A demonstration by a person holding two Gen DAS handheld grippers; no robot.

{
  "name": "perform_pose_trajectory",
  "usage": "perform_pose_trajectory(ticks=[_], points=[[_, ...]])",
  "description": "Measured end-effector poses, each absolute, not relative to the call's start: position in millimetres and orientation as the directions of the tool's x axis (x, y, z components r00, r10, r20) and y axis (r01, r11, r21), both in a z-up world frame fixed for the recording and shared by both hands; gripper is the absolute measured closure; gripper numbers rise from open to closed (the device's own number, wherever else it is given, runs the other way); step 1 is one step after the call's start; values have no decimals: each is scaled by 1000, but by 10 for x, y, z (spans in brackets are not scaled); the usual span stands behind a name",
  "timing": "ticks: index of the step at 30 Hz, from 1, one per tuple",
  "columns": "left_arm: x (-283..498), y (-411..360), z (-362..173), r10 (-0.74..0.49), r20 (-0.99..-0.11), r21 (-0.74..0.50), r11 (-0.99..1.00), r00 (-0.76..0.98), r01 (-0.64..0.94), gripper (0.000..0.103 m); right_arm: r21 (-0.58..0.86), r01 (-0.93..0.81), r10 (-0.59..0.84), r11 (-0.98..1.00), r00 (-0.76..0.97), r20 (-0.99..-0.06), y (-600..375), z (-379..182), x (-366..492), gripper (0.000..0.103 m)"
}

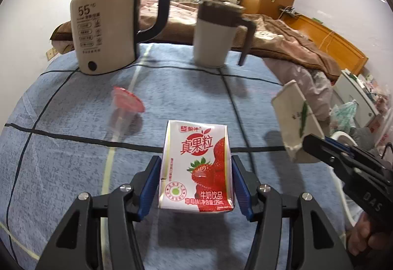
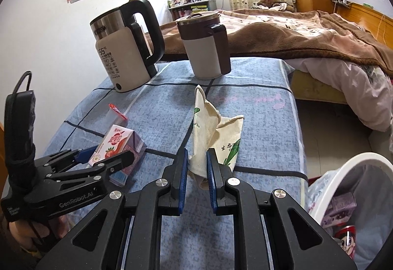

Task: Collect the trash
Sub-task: 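Carry the carton and tissue over the white bin with both tools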

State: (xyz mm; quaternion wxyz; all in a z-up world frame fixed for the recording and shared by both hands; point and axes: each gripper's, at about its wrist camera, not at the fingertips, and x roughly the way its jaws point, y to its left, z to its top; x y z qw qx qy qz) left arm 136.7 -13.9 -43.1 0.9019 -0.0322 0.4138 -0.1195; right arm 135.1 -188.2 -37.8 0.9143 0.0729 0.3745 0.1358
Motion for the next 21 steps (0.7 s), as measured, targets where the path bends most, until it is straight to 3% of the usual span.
perform_pose_trajectory(ticks=[21], points=[[831, -995, 101, -363, -658, -138, 920, 660, 367, 45, 261, -51, 202, 964, 777, -596, -2775, -24, 529, 87]])
